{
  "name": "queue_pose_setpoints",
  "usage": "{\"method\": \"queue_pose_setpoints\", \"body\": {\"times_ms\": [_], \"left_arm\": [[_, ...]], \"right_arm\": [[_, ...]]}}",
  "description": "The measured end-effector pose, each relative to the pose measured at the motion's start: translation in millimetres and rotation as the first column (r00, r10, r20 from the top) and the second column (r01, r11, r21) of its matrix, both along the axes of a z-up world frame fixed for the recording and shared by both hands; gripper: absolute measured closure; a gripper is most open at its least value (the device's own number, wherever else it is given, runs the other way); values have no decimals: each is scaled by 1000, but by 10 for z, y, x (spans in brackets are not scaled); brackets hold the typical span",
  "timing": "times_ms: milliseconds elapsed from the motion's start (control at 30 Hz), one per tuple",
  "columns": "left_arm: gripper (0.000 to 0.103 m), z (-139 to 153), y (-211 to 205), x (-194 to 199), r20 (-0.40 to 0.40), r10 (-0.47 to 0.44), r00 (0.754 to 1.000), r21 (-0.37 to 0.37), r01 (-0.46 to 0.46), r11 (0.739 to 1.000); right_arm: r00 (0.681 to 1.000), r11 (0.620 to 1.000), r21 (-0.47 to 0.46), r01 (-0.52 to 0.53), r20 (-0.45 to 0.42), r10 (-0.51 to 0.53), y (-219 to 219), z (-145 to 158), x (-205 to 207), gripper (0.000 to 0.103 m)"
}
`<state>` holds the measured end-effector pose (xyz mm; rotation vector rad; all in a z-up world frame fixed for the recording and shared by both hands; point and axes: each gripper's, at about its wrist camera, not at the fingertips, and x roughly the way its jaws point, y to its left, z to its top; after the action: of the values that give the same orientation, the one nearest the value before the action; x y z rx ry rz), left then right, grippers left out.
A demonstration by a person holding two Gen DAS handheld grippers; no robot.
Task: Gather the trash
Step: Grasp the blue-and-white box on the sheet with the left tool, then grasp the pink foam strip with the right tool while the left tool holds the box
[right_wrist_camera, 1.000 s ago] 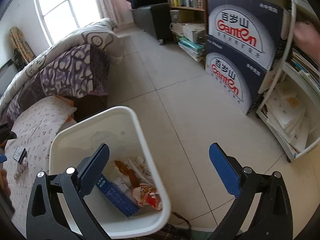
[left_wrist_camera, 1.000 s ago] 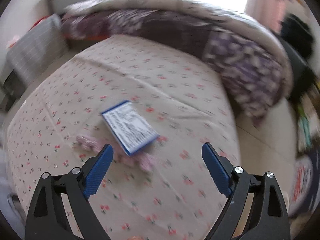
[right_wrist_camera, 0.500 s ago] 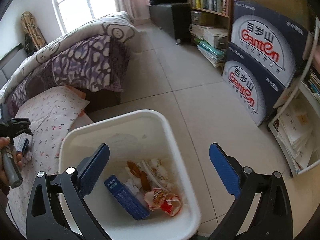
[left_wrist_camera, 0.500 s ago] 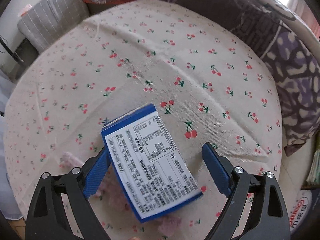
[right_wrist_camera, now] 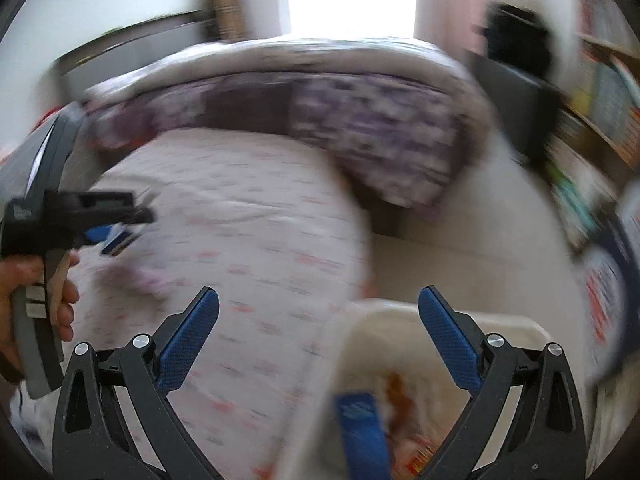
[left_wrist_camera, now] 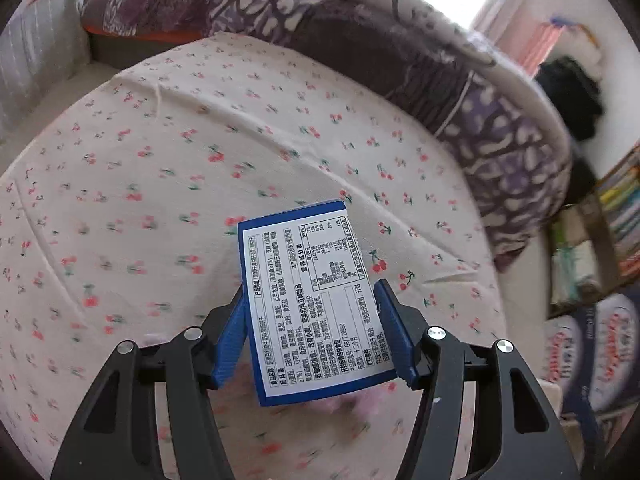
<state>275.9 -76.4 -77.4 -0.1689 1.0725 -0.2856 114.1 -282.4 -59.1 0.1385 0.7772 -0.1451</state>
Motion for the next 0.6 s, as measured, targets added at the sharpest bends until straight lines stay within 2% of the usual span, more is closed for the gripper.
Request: {"method": "queue_pose_setpoints", "body": {"times_ms": [33,133,200,333,467,600], "left_arm": [[43,68,143,-35,18,-6,1000,-10,6,1000],[43,220,504,-135,69,-6,998,6,5,1000],[43,241,799,-163,82,10,997,18,-12,1000],[43,175,1384,-191,77,65,995,34,-67,997],[43,74,1846,-265,57,113,992,28,-115,993],[43,-8,2134,-308,36,139,990,3,-139,990]], "right_arm": [[996,995,23,-93,3,93,165,-14,142,7],[970,970,26,-241,-18,241,508,-66,424,7],[937,938,34,-345,-38,346,735,-126,598,7],[845,854,26,-520,-130,519,1185,-319,943,7],[767,788,3,-616,-229,600,1513,-499,1197,8],[726,765,13,-643,-308,615,1641,-661,1330,12]]}}
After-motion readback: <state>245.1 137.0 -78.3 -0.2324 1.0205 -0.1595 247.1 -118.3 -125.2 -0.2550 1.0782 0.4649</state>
